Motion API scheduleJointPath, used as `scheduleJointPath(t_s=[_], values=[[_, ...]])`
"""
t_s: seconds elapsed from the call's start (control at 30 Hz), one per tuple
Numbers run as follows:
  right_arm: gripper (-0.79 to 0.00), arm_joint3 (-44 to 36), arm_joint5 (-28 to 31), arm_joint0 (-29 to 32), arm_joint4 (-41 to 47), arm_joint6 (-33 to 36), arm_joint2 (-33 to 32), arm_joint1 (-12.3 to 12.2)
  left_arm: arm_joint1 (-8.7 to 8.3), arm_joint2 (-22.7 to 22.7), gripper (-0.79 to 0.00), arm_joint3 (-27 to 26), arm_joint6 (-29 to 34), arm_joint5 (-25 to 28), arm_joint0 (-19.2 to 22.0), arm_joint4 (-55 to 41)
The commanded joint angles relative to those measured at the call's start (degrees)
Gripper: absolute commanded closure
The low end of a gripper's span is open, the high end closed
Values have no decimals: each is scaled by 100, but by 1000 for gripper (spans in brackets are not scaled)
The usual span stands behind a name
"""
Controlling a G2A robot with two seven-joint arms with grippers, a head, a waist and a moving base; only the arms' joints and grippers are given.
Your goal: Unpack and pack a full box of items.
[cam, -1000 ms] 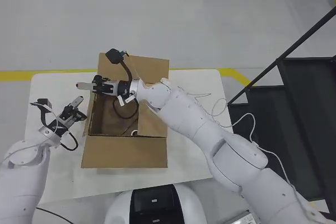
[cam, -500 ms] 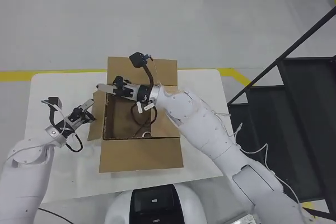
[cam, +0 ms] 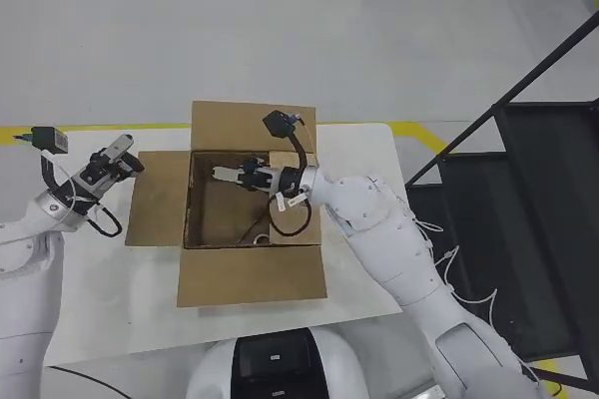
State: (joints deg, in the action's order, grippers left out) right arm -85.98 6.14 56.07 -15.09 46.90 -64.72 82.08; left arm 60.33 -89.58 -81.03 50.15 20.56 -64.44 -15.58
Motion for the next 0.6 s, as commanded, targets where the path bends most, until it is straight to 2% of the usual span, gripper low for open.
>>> scheduleJointPath(t_s=[0.0,0.13,0.27,0.43,0.57], values=[[-785,-335,-159,263,-50,216,-318,-89,11,169,-785,-25,201,9,154,-48],[-785,-1212,-315,993,78,635,-1158,-282,66,625,-785,15,403,-13,415,-138],[-785,-1968,-402,1681,247,966,-1897,-428,171,1266,-785,111,469,-101,641,-230],[-785,-2477,-425,2258,483,1142,-2407,-532,335,2143,-785,275,607,-127,874,-270],[-785,-2682,-407,2557,618,1124,-2592,-584,470,2706,-785,527,435,-37,1073,-100]])
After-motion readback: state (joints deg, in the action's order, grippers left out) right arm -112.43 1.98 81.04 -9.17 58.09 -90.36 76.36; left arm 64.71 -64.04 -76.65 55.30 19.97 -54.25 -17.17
